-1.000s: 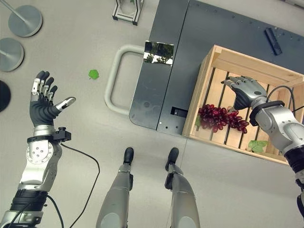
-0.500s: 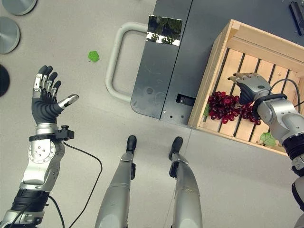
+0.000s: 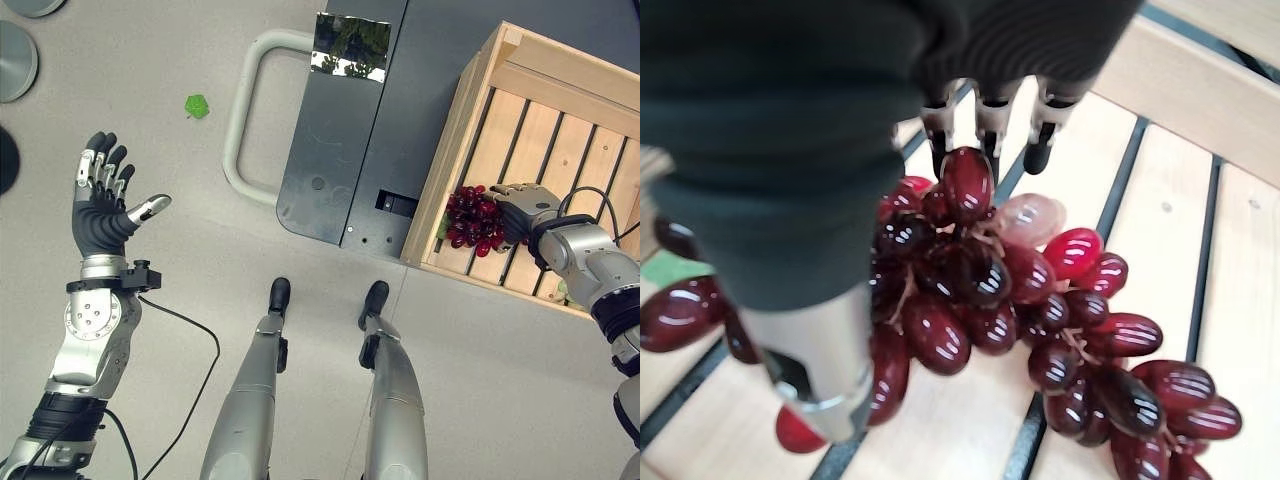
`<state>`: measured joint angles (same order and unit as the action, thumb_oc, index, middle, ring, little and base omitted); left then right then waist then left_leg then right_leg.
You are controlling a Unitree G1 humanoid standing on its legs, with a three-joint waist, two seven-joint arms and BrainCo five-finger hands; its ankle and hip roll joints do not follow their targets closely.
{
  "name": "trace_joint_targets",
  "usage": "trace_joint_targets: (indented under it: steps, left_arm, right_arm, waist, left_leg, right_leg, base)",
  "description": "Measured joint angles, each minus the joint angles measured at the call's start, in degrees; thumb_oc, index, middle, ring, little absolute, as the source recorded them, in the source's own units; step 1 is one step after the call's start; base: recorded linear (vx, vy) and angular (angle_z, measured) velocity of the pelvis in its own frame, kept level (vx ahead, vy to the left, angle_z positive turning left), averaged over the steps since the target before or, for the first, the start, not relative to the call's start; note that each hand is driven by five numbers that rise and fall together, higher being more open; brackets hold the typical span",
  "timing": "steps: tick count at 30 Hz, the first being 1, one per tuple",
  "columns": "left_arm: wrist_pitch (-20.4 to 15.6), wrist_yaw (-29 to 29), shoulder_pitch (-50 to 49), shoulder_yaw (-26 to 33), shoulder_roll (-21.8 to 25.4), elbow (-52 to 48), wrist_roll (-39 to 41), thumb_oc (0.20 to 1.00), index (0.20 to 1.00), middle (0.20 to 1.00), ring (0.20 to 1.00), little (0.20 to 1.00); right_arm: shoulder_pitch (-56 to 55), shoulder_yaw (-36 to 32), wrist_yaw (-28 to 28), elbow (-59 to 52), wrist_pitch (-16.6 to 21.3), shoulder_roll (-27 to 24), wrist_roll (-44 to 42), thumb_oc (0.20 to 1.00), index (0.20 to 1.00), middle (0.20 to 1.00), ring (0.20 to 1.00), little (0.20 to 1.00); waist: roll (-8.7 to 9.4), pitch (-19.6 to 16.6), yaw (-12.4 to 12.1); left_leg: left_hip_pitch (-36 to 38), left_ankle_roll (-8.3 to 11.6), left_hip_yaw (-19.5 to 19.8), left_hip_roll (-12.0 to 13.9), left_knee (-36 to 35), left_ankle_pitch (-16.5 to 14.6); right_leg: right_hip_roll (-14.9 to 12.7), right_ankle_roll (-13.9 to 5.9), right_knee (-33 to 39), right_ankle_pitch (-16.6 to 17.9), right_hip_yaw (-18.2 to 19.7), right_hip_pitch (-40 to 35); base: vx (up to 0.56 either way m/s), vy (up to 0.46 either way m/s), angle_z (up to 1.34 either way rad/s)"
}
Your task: Pick up the fruits from the basket on one side to the basket on the other side
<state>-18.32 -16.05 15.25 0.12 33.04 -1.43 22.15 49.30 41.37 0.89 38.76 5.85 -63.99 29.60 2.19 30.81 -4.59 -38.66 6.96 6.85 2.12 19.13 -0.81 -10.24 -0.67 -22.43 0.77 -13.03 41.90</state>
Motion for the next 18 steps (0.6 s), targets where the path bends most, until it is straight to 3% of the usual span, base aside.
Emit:
trace_joint_targets:
  steps: [8,18]
  left_arm:
    - [0.0,0.21,0.71,-2.21,-0.07,0.0,0.02,1.0,1.0,1.0,1.0,1.0]
    - [0.03,0.2,1.64,-3.65,-0.61,0.0,0.14,1.0,1.0,1.0,1.0,1.0]
  right_arm:
    - [0.03,-0.16,0.06,1.7,-0.04,1.23,-0.89,1.0,1.0,1.0,1.0,1.0]
    - [5.0,-2.89,-2.57,10.17,-2.7,9.44,-1.89,1.0,1.0,1.0,1.0,1.0]
  waist:
    - [-0.7,0.0,-0.78]
    - [-0.79,0.0,-0.56]
  left_leg:
    - [-0.39,0.0,0.17,-0.08,-0.16,0.01]
    - [-0.58,0.03,0.22,-0.15,-0.12,0.03]
  right_leg:
    - [-0.2,0.03,-0.47,-0.39,-0.02,0.54]
    - [-0.45,0.09,-0.88,-0.57,-0.02,0.87]
  base:
    - [0.0,0.0,0.0]
    - [0.0,0.0,0.0]
